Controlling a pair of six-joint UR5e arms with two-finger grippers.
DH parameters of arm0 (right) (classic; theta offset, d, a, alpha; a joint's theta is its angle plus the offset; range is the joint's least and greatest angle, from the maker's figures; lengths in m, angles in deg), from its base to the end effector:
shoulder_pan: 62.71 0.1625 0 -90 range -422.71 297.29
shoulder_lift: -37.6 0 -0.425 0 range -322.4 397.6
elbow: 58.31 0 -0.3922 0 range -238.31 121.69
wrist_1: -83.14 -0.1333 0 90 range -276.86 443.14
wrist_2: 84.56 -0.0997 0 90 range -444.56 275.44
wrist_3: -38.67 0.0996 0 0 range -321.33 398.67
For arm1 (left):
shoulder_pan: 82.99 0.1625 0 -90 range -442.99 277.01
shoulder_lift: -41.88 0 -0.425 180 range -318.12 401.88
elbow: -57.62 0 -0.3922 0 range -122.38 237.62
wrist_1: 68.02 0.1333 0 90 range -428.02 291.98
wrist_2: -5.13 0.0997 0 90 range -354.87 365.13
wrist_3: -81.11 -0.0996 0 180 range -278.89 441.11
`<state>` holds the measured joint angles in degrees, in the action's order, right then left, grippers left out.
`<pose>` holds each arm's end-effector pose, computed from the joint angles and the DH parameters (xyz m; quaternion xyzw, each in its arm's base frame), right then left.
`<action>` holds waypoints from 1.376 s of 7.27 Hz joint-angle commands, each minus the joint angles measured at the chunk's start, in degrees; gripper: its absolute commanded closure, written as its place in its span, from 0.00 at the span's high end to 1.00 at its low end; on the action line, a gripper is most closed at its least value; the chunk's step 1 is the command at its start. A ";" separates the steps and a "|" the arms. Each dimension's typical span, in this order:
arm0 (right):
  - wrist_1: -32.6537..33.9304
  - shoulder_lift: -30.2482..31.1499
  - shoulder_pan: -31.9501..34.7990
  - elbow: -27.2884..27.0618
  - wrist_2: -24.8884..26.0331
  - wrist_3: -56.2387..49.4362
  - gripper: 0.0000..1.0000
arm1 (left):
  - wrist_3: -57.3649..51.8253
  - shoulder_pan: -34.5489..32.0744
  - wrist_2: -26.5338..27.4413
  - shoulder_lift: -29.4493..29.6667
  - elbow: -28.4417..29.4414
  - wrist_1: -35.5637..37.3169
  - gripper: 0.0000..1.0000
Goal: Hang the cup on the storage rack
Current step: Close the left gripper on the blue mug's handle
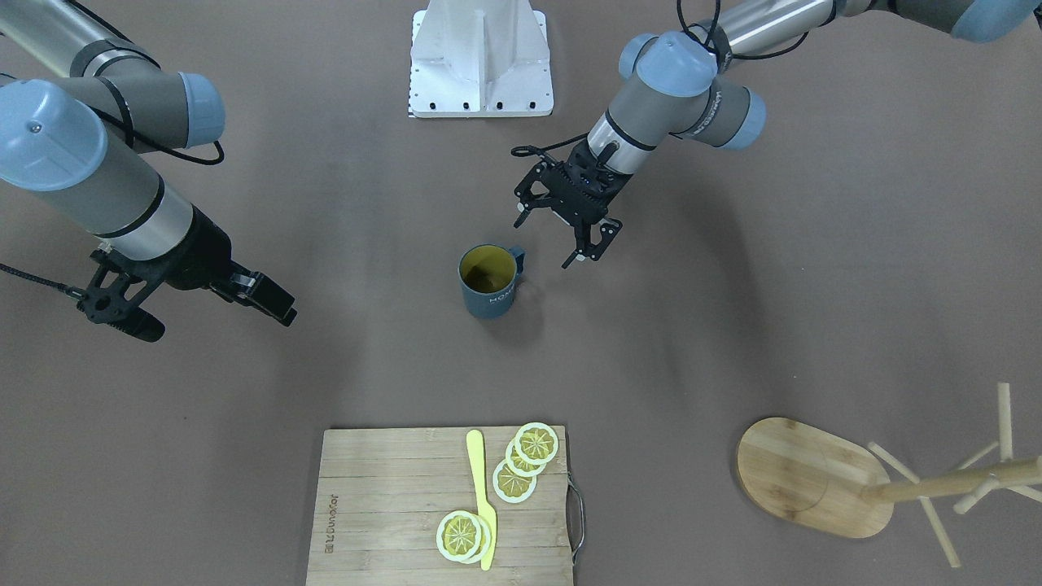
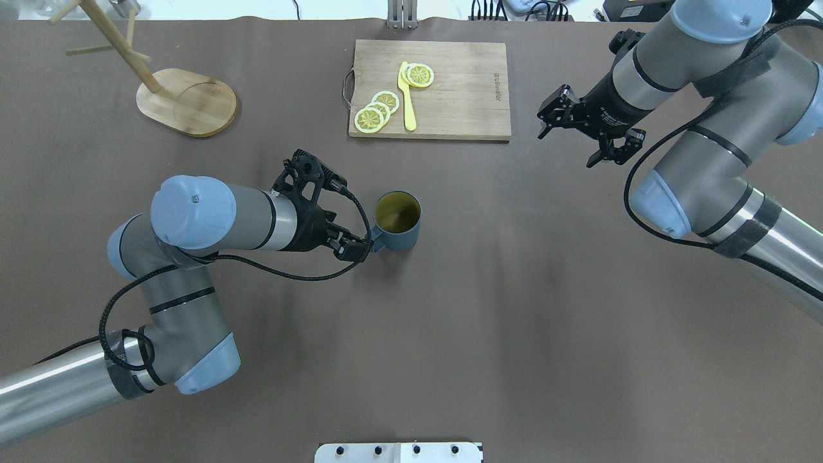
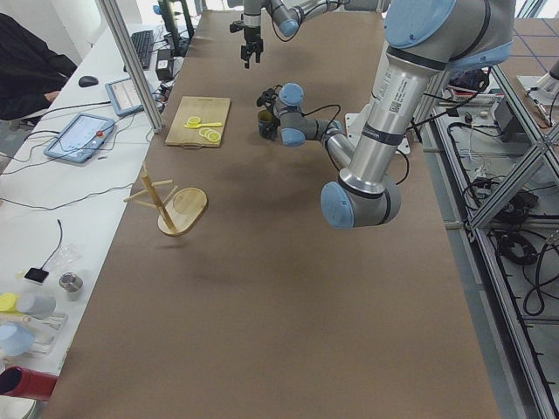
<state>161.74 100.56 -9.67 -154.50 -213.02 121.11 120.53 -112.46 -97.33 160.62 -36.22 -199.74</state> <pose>-0.3320 -0.5599 0.3116 -0.0822 -0.4633 0.2223 0.8539 0.5156 -0.4198 0.2543 0.3199 0.5153 0.2096 0.7669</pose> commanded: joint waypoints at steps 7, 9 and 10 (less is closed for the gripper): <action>0.06 -0.12 0.31 -0.14 0.41 0.00 1.00 | -1.02 2.58 1.74 2.37 7.35 -7.58 0.68; 0.06 -0.12 0.31 -0.14 0.32 0.00 1.00 | -1.02 2.58 1.74 2.73 7.44 -7.68 0.59; 0.06 -0.04 0.31 -0.14 0.58 0.00 1.00 | -0.93 2.50 1.74 2.82 7.35 -7.68 0.44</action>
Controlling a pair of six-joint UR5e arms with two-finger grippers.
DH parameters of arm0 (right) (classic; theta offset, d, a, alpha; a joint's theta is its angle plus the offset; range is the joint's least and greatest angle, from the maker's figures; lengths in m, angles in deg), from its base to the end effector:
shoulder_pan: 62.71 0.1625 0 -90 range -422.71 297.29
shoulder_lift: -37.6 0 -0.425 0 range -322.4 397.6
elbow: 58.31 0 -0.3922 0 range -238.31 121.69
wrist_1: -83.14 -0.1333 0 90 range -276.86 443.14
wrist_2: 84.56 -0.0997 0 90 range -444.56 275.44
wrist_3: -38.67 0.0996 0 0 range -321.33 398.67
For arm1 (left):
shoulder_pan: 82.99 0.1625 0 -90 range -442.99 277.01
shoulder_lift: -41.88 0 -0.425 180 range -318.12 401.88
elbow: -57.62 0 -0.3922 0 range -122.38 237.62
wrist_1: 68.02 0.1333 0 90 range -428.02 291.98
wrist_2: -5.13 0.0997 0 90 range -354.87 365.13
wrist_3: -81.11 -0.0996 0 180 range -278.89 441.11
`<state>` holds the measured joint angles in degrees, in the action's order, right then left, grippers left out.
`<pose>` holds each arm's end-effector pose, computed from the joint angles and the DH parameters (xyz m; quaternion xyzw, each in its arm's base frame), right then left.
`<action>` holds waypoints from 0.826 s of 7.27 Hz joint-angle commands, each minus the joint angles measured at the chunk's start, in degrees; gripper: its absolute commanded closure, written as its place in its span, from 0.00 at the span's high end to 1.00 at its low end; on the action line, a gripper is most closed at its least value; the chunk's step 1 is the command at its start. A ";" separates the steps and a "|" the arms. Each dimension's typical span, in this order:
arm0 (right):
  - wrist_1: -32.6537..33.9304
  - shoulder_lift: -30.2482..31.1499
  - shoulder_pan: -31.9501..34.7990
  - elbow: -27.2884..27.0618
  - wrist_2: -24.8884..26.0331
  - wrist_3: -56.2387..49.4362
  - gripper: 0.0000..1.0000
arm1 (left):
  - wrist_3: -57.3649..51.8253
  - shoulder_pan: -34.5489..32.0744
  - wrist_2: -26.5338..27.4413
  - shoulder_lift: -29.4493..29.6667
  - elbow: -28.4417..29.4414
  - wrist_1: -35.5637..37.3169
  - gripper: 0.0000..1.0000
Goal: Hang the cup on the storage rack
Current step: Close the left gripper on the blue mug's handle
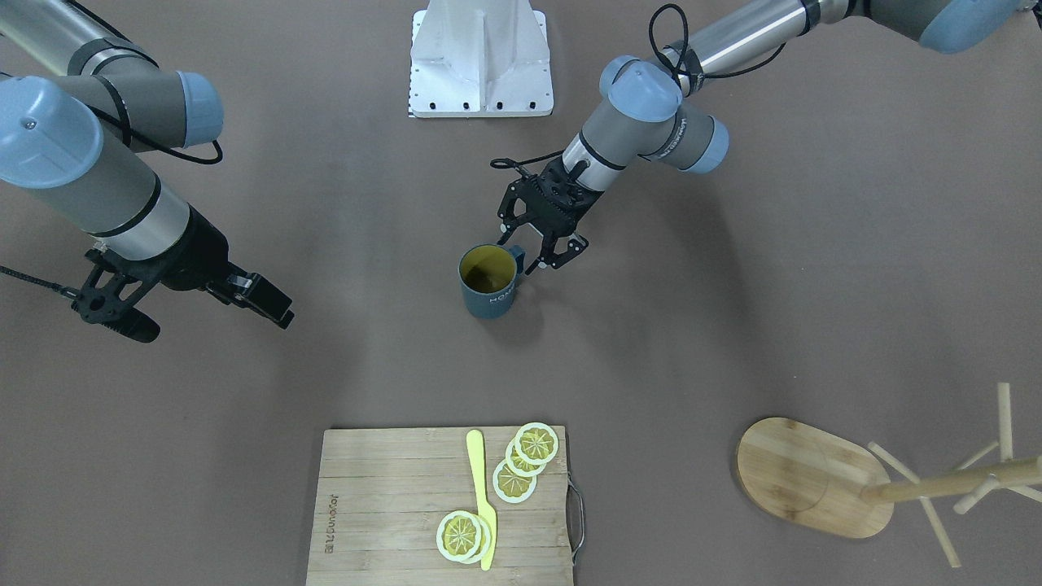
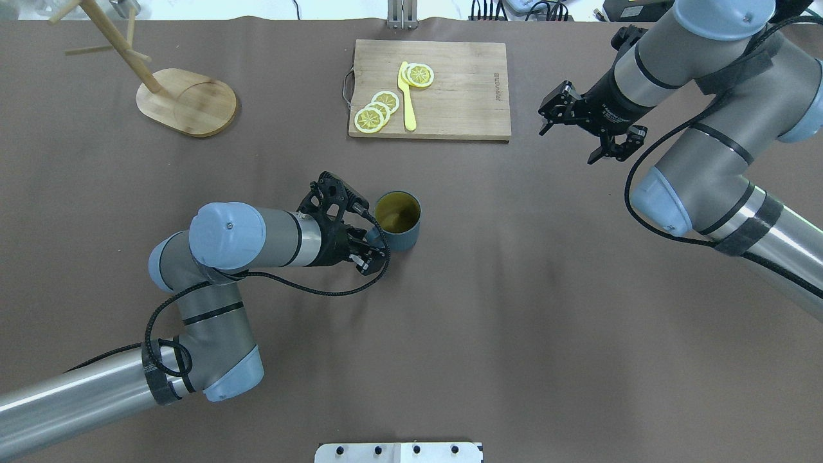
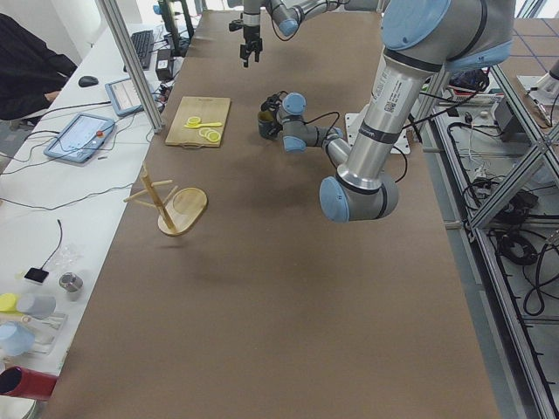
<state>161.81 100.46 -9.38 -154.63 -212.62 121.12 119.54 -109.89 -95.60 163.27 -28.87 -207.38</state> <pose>-0.3288 -0.5620 0.3099 -0.0774 -0.4633 0.2255 0.8535 0.5594 -0.4125 0.2663 0.3365 0.5275 0.2232 0.7475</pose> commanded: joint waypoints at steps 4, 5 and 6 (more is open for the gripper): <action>0.09 0.24 0.02 -0.09 0.27 0.00 1.00 | 1.20 -2.08 3.34 -0.27 -0.43 -0.04 0.00; 0.09 0.16 0.29 -0.09 0.01 0.00 1.00 | 3.21 -4.19 2.73 -0.10 -1.57 0.05 0.00; 0.09 0.24 0.98 -0.62 -0.43 0.00 1.00 | 5.15 -5.95 1.85 0.07 -2.88 0.05 0.00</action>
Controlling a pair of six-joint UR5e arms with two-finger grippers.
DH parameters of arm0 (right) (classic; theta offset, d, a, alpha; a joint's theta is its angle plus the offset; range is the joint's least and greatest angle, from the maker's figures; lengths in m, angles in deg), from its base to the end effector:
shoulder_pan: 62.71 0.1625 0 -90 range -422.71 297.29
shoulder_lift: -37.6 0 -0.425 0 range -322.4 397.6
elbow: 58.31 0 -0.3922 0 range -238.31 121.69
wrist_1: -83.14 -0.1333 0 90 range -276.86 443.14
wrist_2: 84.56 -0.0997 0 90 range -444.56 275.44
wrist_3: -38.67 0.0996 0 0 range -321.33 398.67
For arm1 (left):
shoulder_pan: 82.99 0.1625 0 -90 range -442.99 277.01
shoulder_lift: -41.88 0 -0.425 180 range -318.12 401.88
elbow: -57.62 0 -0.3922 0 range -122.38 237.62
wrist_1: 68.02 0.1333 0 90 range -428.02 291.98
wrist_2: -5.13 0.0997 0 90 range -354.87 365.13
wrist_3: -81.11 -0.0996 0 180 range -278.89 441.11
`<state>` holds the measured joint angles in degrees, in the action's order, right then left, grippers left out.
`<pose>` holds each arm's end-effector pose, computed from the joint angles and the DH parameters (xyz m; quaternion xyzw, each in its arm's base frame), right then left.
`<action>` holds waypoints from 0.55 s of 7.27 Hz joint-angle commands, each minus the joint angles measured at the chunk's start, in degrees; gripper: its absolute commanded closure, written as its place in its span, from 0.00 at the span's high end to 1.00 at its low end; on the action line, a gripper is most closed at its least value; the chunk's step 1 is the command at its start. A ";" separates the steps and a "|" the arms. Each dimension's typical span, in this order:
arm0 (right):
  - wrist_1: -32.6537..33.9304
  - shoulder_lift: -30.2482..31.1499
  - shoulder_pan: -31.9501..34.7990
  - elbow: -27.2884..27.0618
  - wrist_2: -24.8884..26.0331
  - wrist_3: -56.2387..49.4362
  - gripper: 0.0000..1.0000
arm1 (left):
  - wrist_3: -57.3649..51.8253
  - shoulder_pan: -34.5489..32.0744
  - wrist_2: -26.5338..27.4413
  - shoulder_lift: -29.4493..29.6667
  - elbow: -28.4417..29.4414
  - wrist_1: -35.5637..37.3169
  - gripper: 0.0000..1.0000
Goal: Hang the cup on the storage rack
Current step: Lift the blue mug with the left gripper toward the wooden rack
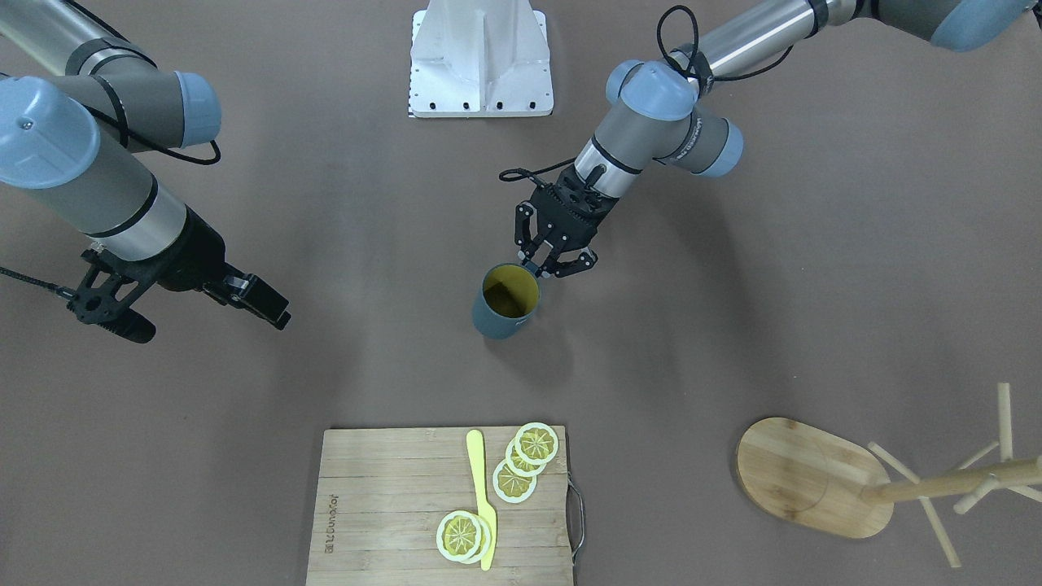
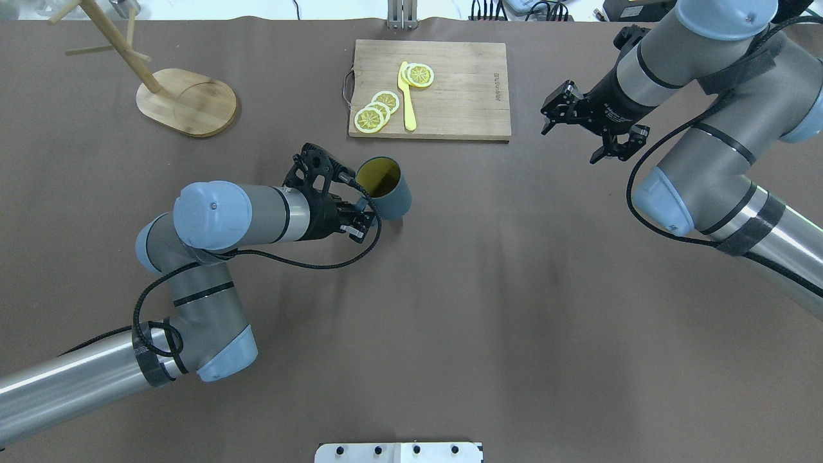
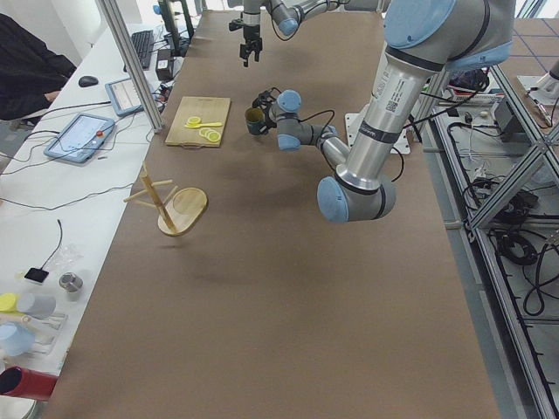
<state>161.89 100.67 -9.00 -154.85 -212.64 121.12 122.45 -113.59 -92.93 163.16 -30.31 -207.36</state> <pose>-0.3242 -0.5630 0.3107 -0.0764 -0.4632 0.2285 0.8529 0.5241 -0.4486 0.2562 0.3609 0.5211 0.1651 0.7556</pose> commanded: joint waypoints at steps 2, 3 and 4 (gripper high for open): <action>0.18 3.70 3.24 -4.33 -0.68 -6.01 1.00 | 6.72 -8.91 -8.60 0.27 -3.90 0.12 0.00; 0.18 7.12 4.90 -6.18 -0.77 -11.63 1.00 | 6.99 -12.69 -12.82 0.10 -4.26 0.29 0.00; 0.18 10.11 7.88 -6.98 -0.94 -18.22 1.00 | 14.31 -15.43 -16.25 -0.16 -4.27 0.21 0.00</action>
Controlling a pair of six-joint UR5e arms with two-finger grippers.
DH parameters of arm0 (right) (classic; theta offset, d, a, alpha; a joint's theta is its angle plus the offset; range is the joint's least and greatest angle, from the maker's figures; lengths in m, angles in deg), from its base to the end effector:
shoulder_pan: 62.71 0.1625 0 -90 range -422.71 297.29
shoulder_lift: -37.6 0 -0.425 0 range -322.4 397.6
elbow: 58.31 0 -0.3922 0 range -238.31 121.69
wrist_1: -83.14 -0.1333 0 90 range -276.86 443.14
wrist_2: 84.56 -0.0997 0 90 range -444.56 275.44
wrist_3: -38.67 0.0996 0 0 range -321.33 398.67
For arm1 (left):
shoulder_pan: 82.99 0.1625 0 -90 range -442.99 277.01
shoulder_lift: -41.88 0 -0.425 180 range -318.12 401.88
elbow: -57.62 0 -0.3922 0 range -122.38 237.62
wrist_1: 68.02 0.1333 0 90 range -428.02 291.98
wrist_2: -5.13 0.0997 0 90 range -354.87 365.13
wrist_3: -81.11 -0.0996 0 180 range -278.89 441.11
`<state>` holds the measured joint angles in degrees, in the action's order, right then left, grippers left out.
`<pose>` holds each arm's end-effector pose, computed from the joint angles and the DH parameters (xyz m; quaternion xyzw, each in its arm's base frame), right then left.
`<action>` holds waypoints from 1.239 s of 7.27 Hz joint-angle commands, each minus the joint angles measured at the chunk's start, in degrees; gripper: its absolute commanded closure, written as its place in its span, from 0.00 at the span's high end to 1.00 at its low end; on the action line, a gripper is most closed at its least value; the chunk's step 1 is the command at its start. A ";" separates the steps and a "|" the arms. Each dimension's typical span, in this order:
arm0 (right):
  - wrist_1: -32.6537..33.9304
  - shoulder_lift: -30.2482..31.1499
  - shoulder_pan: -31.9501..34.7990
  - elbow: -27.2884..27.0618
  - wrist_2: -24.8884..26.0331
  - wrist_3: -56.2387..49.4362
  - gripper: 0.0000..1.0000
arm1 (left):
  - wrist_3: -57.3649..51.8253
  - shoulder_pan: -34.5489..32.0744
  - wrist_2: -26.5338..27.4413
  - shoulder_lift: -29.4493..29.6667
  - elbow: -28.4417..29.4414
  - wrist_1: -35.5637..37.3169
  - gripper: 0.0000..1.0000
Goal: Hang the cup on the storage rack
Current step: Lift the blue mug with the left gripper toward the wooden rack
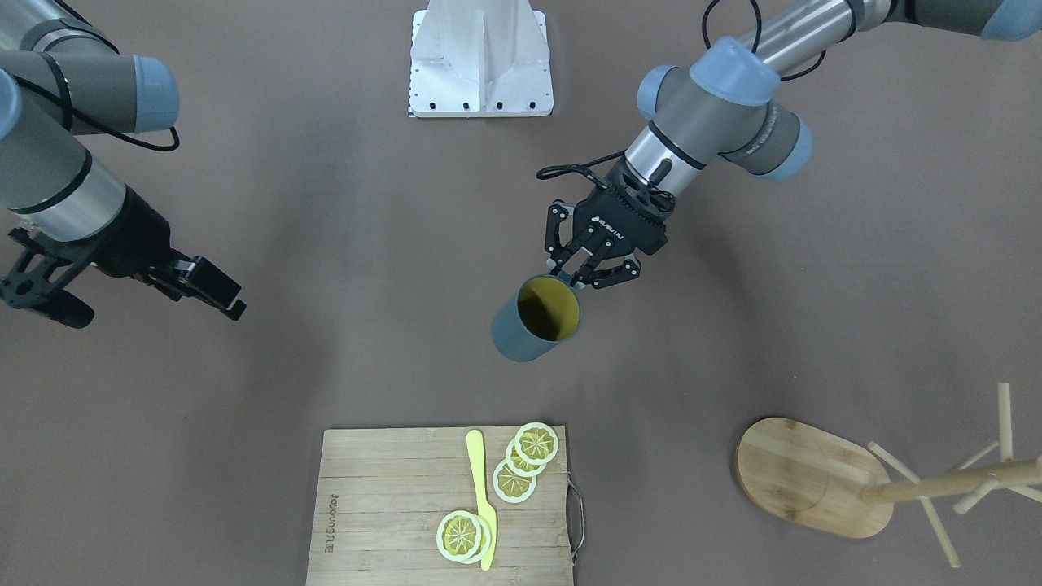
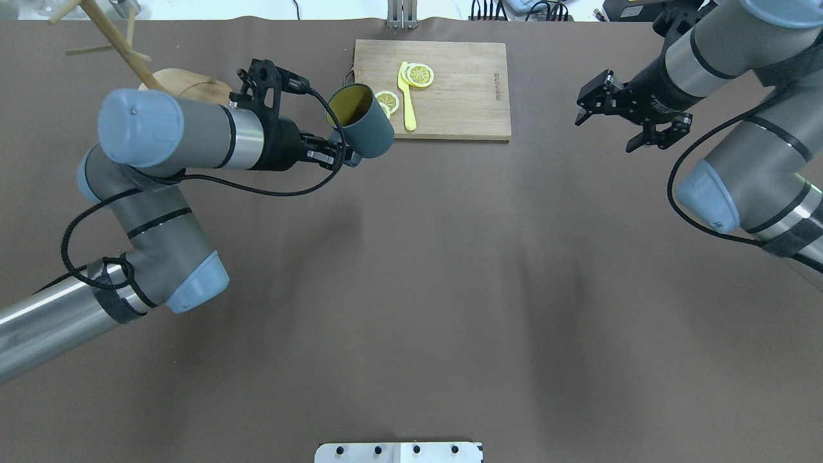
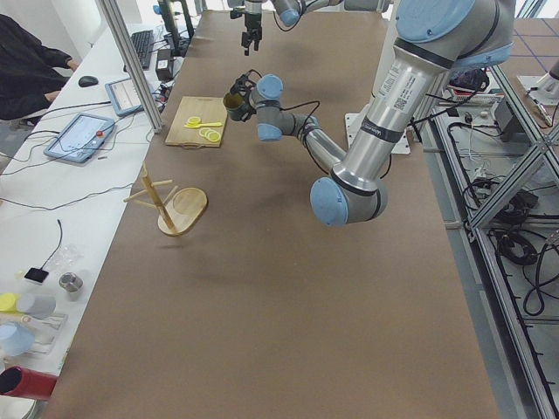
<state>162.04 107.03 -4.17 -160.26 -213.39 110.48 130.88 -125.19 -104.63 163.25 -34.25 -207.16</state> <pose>-0.2557 -0.5537 0.3369 -0.0245 -0.4663 0.1861 0.8645 0.4186 -0.5140 0.2240 0.3303 0.5731 0.1002 0.7432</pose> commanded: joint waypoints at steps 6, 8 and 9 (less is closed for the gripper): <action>9.43 15.19 17.64 -1.33 -0.28 -49.60 1.00 | 48.67 -8.41 -0.23 -0.43 4.21 -14.96 0.00; 9.35 17.04 19.41 -1.32 0.42 -53.24 1.00 | 54.79 -10.33 4.28 -0.34 13.07 -27.01 0.00; 9.43 17.75 19.59 -1.41 1.30 -55.26 1.00 | 58.38 -12.61 4.38 0.18 14.33 -29.15 0.00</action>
<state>171.38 123.73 14.82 -161.61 -213.00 57.88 184.93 -135.50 -101.16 163.02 -22.83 -232.01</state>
